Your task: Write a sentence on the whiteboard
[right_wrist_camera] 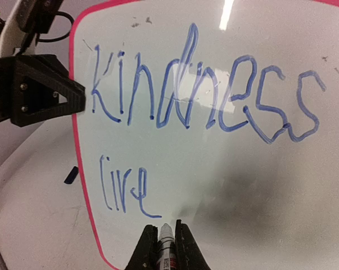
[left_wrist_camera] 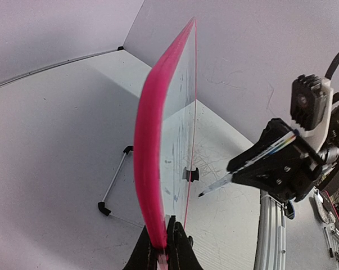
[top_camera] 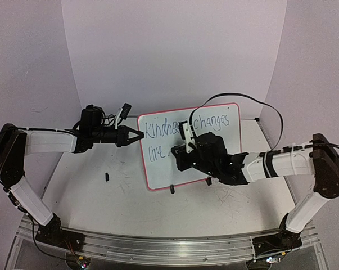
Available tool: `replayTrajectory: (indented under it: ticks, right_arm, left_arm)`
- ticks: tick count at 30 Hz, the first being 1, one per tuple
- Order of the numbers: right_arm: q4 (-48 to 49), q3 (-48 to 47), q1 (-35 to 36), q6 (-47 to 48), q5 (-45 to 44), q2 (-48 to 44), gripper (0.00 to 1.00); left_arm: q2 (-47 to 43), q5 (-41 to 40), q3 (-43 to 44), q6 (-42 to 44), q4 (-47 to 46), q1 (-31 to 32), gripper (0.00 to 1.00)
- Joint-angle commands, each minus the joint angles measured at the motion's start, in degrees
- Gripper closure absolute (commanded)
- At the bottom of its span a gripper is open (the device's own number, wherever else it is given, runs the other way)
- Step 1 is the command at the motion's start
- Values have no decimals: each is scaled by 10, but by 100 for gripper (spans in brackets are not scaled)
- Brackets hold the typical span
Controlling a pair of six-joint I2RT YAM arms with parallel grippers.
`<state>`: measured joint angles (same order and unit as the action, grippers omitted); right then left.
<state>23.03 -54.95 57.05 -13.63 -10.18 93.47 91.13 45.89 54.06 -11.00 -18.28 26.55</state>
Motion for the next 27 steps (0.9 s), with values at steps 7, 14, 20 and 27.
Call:
replayTrajectory:
  ticks: [7,14,20,27]
  right_arm:
    - [40,21,-30,113,128,-80,100]
    - [29,-23,-8,113,129,-35,100]
    - [29,-26,-8,87,127,-11,100]
    - [29,-26,-8,74,114,-4,100]
  left_arm:
    - [-8,-24,13,60,16,6,100]
    - [-6,-26,16,64,19,6,100]
    - [-7,-26,18,65,22,6,100]
    - [-8,-26,18,65,23,6,100]
